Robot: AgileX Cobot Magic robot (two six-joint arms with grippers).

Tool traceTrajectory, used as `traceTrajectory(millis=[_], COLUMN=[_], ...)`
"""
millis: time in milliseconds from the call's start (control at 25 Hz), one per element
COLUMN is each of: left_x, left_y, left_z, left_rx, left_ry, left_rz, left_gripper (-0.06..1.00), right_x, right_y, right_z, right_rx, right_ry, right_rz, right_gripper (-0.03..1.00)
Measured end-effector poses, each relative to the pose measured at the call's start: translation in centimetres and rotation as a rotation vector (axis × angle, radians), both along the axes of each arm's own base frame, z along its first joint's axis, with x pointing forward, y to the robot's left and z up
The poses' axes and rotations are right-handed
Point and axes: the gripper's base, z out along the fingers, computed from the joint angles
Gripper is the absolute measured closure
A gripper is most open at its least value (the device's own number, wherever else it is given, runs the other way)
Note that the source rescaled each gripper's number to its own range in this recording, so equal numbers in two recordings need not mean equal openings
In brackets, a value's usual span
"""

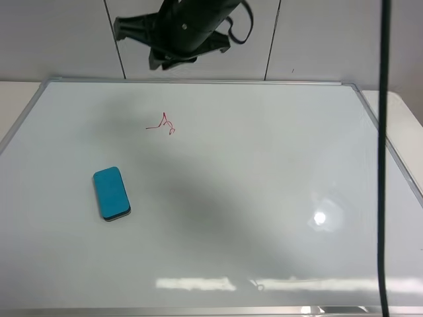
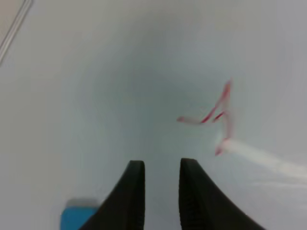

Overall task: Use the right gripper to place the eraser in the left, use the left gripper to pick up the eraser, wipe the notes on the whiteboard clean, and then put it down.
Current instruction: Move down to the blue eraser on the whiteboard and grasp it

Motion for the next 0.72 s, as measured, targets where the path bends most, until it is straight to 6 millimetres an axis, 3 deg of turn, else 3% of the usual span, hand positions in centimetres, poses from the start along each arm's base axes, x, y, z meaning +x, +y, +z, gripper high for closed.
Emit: traceTrajectory(millis=[280,440,560,720], left_x=[0.0,0.0,0.0,0.0], left_y=[0.0,0.0,0.0,0.0], left_z=[0.0,0.0,0.0,0.0], left_rx=[0.0,0.0,0.0,0.0], left_ry=[-0.001,-0.001,-0.001,-0.001], left_rz=[0.0,0.0,0.0,0.0], left_gripper=[-0.06,-0.06,-0.06,-0.06], right_x=[3.9,4.8,3.7,-0.2], right_y=[-9.4,-15.4,-20.1,-25.8], right_z=[3.7,4.6,4.7,5.2], right_rx=[-0.054,-0.122,-0.141,-0.129], right_ry=[-0.063,-0.08,-0.066,-0.093], right_rz=[-0.206,-0.335,-0.435,-0.567], right_gripper=[0.81,0.81,0.81,0.81])
